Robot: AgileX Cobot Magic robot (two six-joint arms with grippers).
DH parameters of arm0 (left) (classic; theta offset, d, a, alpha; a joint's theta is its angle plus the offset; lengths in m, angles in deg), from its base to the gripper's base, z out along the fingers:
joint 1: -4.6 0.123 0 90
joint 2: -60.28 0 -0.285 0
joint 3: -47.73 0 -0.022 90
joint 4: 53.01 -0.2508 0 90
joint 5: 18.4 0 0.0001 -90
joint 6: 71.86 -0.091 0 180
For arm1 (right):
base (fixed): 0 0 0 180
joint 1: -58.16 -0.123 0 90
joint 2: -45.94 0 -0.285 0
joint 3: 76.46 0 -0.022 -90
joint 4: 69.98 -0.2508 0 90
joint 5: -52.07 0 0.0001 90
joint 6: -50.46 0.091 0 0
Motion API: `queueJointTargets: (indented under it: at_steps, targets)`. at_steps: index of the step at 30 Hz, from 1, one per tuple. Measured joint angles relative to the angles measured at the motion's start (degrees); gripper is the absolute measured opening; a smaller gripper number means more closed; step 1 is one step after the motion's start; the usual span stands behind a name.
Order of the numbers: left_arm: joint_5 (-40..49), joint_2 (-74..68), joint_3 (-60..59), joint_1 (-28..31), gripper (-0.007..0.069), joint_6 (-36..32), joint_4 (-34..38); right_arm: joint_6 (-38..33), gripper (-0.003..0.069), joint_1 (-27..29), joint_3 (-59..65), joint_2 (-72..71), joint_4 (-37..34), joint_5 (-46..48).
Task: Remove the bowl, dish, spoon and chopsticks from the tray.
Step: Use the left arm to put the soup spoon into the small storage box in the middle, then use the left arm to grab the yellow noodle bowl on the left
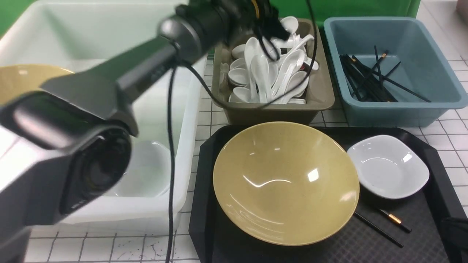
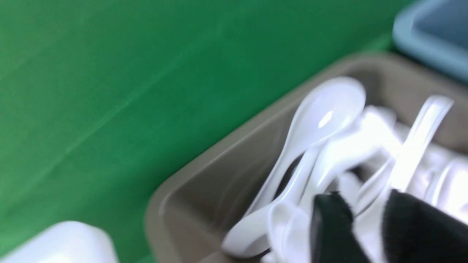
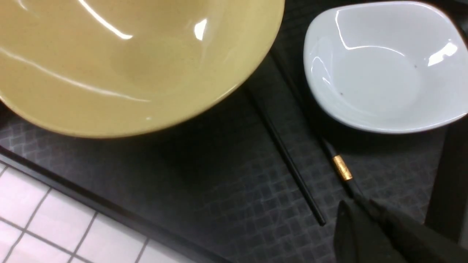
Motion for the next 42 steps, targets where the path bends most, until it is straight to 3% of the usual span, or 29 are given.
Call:
queueJointTargets:
  at_steps: [3,4,5,8,9,10,11,12,17,27,31,34,35,42]
  targets:
    - [6.7,1.5,1.7,-1.4,0.0311,2.6,-2.9,0.0,0.0057,0.0,0.0,0.0,0.0,0.0]
    - [6.7,1.5,1.9,-1.5,0.0311,2.9,-2.9,0.0,0.0057,0.0,0.0,0.0,0.0,0.0]
    - [13.2,3.2,2.9,-2.4,0.0358,5.1,-2.2,0.0,0.0057,0.0,0.0,0.0,0.0,0.0]
    - [29.5,7.6,4.2,-3.4,0.0401,5.9,3.9,0.1,0.0057,0.0,0.0,0.0,0.0,0.1]
    - [30.6,7.8,4.2,-3.4,0.0402,5.8,4.4,0.1,0.0057,0.0,0.0,0.0,0.0,0.1]
    - [38.2,9.3,4.5,-3.4,0.0407,3.5,8.8,0.1,0.0059,-0.1,0.0,0.0,0.0,0.1]
    - [40.0,9.5,4.6,-3.4,0.0407,3.1,9.5,0.1,0.0059,-0.2,0.0,0.0,0.0,0.1]
    - [44.7,10.5,3.8,-3.4,0.0409,-0.7,15.2,0.1,0.0062,-0.7,0.0,0.0,0.0,0.1]
    - [47.1,11.6,-4.2,-3.9,0.0429,-6.2,27.7,0.1,0.0068,-1.9,0.0,-0.4,-0.2,1.4]
    - [47.1,11.6,-17.3,-5.1,0.0477,-6.5,23.8,0.1,0.0075,-2.3,0.0,-0.4,-0.2,1.5]
    - [46.9,10.2,-18.8,-5.1,0.0436,-9.5,26.3,0.1,0.0076,-2.3,0.0,-0.4,-0.2,1.1]
    - [46.6,8.1,-18.9,-5.1,0.0359,-12.3,28.5,0.1,0.0077,-2.3,0.0,-0.4,-0.2,1.1]
    - [46.4,7.2,-18.8,-5.0,0.0296,-14.0,29.5,0.1,0.0077,-2.3,0.0,-0.4,-0.2,1.0]
    - [46.7,9.7,-18.5,-4.6,0.0175,-16.0,32.5,0.1,0.0078,-2.3,0.0,-0.4,-0.2,0.9]
